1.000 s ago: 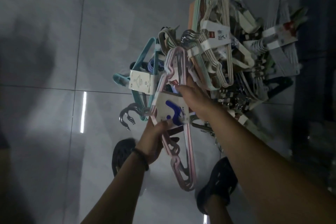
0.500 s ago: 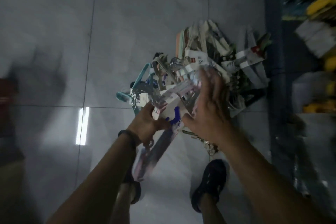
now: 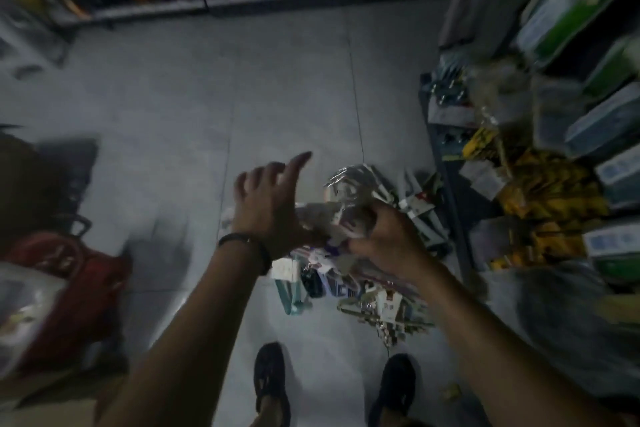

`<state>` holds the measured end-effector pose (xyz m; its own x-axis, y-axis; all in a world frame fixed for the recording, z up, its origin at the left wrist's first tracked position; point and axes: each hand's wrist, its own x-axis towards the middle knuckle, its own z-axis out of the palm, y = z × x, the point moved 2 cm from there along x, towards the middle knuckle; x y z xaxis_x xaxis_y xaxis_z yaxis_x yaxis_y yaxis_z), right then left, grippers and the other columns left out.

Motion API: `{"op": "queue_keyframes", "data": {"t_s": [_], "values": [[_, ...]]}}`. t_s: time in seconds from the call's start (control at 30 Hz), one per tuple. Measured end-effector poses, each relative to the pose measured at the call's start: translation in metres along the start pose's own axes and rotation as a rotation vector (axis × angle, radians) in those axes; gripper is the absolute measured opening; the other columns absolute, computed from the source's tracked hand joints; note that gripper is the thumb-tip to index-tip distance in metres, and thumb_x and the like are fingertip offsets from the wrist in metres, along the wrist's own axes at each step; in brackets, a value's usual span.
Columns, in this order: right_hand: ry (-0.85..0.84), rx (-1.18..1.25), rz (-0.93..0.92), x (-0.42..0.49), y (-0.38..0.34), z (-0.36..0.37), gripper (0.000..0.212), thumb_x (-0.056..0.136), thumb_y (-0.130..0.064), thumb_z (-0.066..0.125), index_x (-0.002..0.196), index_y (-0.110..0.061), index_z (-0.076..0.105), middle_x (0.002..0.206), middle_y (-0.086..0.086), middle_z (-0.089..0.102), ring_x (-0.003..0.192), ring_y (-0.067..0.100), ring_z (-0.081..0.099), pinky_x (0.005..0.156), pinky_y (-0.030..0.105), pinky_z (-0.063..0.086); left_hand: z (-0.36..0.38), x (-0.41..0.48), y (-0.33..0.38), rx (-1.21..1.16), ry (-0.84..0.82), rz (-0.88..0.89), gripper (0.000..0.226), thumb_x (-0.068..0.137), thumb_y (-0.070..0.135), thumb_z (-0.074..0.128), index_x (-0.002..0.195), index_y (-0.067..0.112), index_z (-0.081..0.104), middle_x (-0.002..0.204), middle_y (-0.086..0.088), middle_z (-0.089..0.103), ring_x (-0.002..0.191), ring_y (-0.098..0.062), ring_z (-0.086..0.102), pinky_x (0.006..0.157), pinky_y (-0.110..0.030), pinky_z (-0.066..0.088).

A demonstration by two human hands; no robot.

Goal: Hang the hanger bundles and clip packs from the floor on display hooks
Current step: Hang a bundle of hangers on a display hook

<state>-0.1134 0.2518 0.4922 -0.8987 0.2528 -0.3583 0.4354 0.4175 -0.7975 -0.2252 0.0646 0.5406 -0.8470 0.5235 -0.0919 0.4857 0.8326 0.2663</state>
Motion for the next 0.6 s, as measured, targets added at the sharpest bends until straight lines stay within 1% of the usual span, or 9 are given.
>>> {"op": "queue_keyframes", "data": {"t_s": [0.07, 0.13, 0.2, 0.27, 0.3, 0.37, 0.47, 0.53, 0.6], "values": [[0.075, 0.205, 0.110, -0.024, -0.016, -0.020, 0.050, 0.053, -0.041, 0.091, 0.098, -0.026, 0.075, 0.088, -0.011, 0.077, 0.085, 0.017, 0.073, 0.073, 0.035, 0.060, -0.032, -0.035, 0.024, -0.121, 0.280, -0.259, 0.127, 0.051, 0.074, 0.089, 0.156, 0.041, 0.025, 0.158, -0.009, 0.036, 0.144, -0.036, 0.034, 0.116, -0.060, 0.031], [0.133, 0.405, 0.159, -0.046, -0.032, -0.043, 0.049, 0.051, -0.040, 0.092, 0.090, -0.016, 0.078, 0.083, -0.003, 0.079, 0.086, 0.027, 0.075, 0.074, 0.038, 0.060, -0.036, -0.072, 0.044, -0.412, 0.442, -0.448, 0.118, 0.054, 0.074, 0.089, 0.149, 0.036, 0.032, 0.152, -0.008, 0.038, 0.138, -0.033, 0.040, 0.112, -0.055, 0.039], [0.118, 0.561, 0.113, -0.063, -0.055, -0.061, 0.044, 0.058, -0.036, 0.090, 0.096, -0.017, 0.081, 0.093, 0.004, 0.082, 0.095, 0.031, 0.077, 0.094, 0.052, 0.059, -0.039, -0.092, 0.061, -0.985, 0.354, -0.581, 0.114, 0.055, 0.077, 0.088, 0.146, 0.039, 0.032, 0.150, -0.005, 0.042, 0.132, -0.029, 0.048, 0.108, -0.052, 0.048], [0.083, 0.716, 0.083, -0.081, -0.079, -0.072, 0.036, 0.065, -0.027, 0.087, 0.100, -0.018, 0.084, 0.104, 0.011, 0.081, 0.103, 0.034, 0.076, 0.107, 0.060, 0.051, -0.051, -0.094, 0.080, -1.502, 0.066, -0.602, 0.118, 0.054, 0.078, 0.088, 0.150, 0.031, 0.038, 0.150, -0.006, 0.052, 0.125, -0.031, 0.059, 0.104, -0.054, 0.053], [0.066, 0.771, 0.077, -0.089, -0.090, -0.076, 0.041, 0.064, -0.029, 0.087, 0.103, -0.017, 0.084, 0.108, 0.013, 0.080, 0.107, 0.035, 0.075, 0.110, 0.061, 0.048, -0.062, -0.090, 0.090, -1.621, -0.053, -0.528, 0.116, 0.056, 0.078, 0.086, 0.149, 0.022, 0.046, 0.146, -0.010, 0.060, 0.122, -0.037, 0.064, 0.104, -0.058, 0.054], [0.031, 0.791, 0.053, -0.107, -0.112, -0.080, 0.056, 0.061, -0.041, 0.090, 0.111, -0.016, 0.082, 0.114, 0.015, 0.079, 0.112, 0.037, 0.073, 0.113, 0.060, 0.046, -0.085, -0.081, 0.103, -1.669, -0.026, -0.327, 0.097, 0.072, 0.065, 0.083, 0.140, 0.001, 0.056, 0.136, -0.028, 0.064, 0.122, -0.050, 0.062, 0.108, -0.066, 0.049], [0.119, 0.589, 0.034, -0.138, -0.141, -0.085, 0.046, 0.075, -0.053, 0.083, 0.112, -0.025, 0.082, 0.106, 0.000, 0.082, 0.104, 0.024, 0.077, 0.106, 0.053, 0.054, -0.108, -0.072, 0.110, -1.672, 0.112, -0.284, 0.076, 0.081, 0.040, 0.080, 0.125, -0.017, 0.057, 0.127, -0.046, 0.058, 0.112, -0.053, 0.064, 0.105, -0.070, 0.047], [0.213, 0.304, 0.062, -0.161, -0.158, -0.090, 0.051, 0.083, -0.070, 0.069, 0.105, -0.026, 0.081, 0.091, -0.009, 0.081, 0.088, 0.012, 0.077, 0.091, 0.042, 0.060, -0.119, -0.070, 0.112, -1.706, 0.081, -0.271, 0.073, 0.078, 0.037, 0.081, 0.123, -0.017, 0.060, 0.123, -0.044, 0.063, 0.110, -0.052, 0.066, 0.103, -0.071, 0.049], [0.346, -0.026, 0.088, -0.188, -0.173, -0.100, 0.056, 0.092, -0.074, 0.055, 0.098, -0.022, 0.074, 0.080, -0.008, 0.075, 0.072, 0.007, 0.070, 0.071, 0.031, 0.057, -0.129, -0.068, 0.116, -1.698, 0.021, -0.232, 0.063, 0.080, 0.034, 0.081, 0.122, -0.011, 0.064, 0.117, -0.036, 0.070, 0.109, -0.055, 0.068, 0.098, -0.069, 0.054]]}}
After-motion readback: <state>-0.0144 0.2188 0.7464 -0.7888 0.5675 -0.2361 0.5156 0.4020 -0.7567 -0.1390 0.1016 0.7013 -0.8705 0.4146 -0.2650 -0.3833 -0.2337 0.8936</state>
